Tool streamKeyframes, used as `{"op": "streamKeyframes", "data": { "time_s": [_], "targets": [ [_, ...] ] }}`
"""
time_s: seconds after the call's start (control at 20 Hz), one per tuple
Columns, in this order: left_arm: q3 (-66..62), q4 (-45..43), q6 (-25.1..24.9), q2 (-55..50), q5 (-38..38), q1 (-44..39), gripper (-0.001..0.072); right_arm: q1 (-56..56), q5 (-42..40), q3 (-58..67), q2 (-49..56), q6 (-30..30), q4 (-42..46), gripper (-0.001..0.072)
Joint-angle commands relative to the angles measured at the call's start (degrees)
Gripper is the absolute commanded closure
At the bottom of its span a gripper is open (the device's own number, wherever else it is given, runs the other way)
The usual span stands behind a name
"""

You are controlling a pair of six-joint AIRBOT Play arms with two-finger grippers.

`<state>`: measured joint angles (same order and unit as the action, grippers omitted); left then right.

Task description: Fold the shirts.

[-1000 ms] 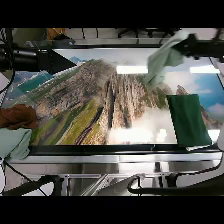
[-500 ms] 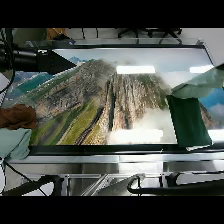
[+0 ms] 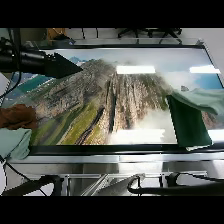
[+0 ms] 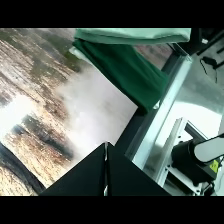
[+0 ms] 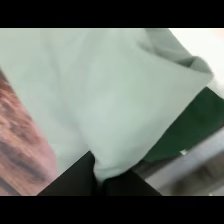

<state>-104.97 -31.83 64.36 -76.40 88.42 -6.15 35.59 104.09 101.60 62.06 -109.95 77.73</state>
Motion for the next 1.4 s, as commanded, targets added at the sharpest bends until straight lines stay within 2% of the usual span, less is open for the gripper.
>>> {"op": "streamKeyframes", "data": {
  "time_s": [0.0, 0.1, 0.15, 0.2, 0.25, 0.5, 0.55, 0.6, 0.65, 0.75, 0.9, 1.05, 1.15, 1.35],
  "targets": [
    [0.02, -0.17, -1.46, -0.09, 0.35, -3.82, 0.069, 0.04, 1.36, -13.49, -4.5, 1.4, 10.69, 0.0696],
    [0.02, -0.13, -1.55, -0.42, 0.39, -5.33, 0.069, 0.04, 1.11, -20.28, -5.66, 2.19, 17.77, 0.0674],
    [0.0, -0.15, -1.57, -0.66, 0.37, -5.75, 0.069, 0.04, 0.61, -22.27, -5.53, 2.29, 18.73, 0.0469],
    [0.0, -0.13, -1.55, -0.96, 0.39, -5.95, 0.069, 0.02, -0.04, -23.02, -5.09, 3.02, 18.56, 0.014],
    [0.02, -0.15, -1.53, -1.16, 0.37, -5.95, 0.069, -0.07, -0.72, -22.82, -4.42, 3.72, 18.01, 0.0006],
    [0.0, 0.07, -1.4, -1.36, -1.27, -3.23, 0.0689, -0.09, -3.93, -20.13, -3.85, 5.05, 10.01, 0.002],
    [0.0, 0.07, -1.29, -1.36, -1.6, -2.34, 0.069, -0.09, -5.33, -19.15, -3.85, 5.38, 6.12, 0.0134],
    [0.0, 0.07, -1.29, -1.36, -1.68, -1.2, 0.069, -0.09, -7.13, -18.14, -3.89, 7.04, 0.02, 0.045],
    [0.0, 0.07, -1.29, -1.36, -1.6, 0.2, 0.0689, -0.17, -9.44, -17.66, -4.11, 8.52, -6.6, 0.0668],
    [0.0, 0.0, -1.29, -1.33, -1.09, 3.43, 0.0689, -2.86, -14.67, -17.66, -4.98, 9.2, -14.97, 0.0695],
    [3.04, -0.2, -1.29, -0.42, 0.46, 7.85, 0.0691, -16.5, -18.99, -19.65, -6.82, 9.75, -13.0, 0.0696],
    [18.88, -0.11, -1.95, 6.08, 0.09, 9.94, 0.0691, -36.63, -26.93, -29.68, -10.34, 9.27, -7.69, 0.0696],
    [32.04, -0.13, -3.17, 12.07, -1.25, 9.88, 0.0691, -48.5, -34.45, -37.29, -11.87, 9.25, -7.43, 0.0696],
    [52.5, -0.15, -3.91, 22.75, -4.72, 9.88, 0.0691, -61.48, -43.15, -44.15, -10.99, 9.29, -7.41, 0.0696]
  ]
}}
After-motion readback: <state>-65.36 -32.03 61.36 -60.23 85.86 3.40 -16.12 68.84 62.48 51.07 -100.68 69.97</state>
